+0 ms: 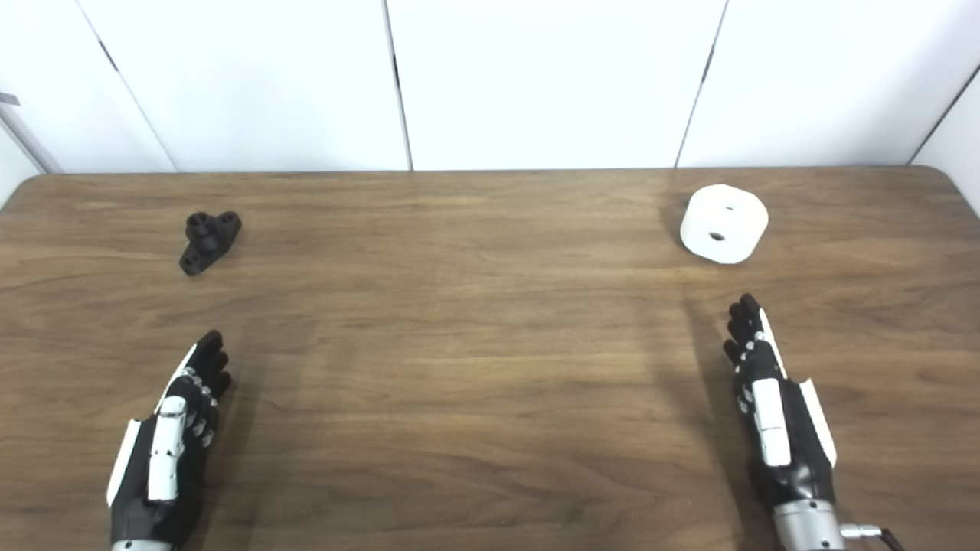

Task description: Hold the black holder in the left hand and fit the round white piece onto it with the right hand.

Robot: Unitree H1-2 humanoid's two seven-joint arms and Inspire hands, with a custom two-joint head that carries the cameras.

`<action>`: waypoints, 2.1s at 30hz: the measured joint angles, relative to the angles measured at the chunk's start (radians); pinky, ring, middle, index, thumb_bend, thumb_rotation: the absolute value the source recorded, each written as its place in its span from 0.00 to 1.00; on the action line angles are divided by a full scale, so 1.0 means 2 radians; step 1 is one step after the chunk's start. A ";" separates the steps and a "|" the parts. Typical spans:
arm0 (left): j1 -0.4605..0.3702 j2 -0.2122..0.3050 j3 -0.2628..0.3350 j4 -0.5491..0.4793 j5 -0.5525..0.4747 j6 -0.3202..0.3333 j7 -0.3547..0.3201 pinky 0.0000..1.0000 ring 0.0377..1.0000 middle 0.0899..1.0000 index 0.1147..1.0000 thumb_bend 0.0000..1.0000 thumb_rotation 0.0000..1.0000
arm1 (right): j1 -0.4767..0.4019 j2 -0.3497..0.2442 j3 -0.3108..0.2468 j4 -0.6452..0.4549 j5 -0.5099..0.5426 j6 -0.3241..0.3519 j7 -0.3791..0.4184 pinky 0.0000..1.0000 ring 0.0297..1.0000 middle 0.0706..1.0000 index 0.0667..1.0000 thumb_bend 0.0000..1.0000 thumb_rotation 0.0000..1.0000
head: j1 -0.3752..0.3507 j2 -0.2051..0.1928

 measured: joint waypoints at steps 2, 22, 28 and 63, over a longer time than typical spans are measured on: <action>0.000 0.000 0.000 0.000 0.000 0.000 -0.001 1.00 1.00 1.00 0.94 0.25 1.00 | 0.000 0.000 0.000 0.000 0.000 0.000 0.000 1.00 1.00 0.98 1.00 0.58 1.00 | 0.000 0.000; 0.000 0.000 0.000 0.000 0.000 -0.001 -0.001 1.00 1.00 0.99 0.94 0.24 1.00 | 0.000 -0.001 0.000 0.000 0.001 0.000 0.000 1.00 1.00 0.98 0.99 0.56 1.00 | -0.001 0.003; 0.000 0.000 0.000 0.000 0.000 0.000 -0.001 1.00 1.00 1.00 0.94 0.26 1.00 | 0.000 -0.001 0.000 0.000 0.000 0.000 0.000 1.00 0.99 0.98 0.99 0.56 1.00 | -0.001 0.003; 0.002 -0.006 -0.027 0.026 0.042 -0.056 0.022 1.00 1.00 0.97 0.90 0.32 0.87 | -0.021 -0.040 -0.012 0.046 0.030 -0.026 0.025 1.00 1.00 1.00 1.00 0.60 1.00 | 0.143 -0.078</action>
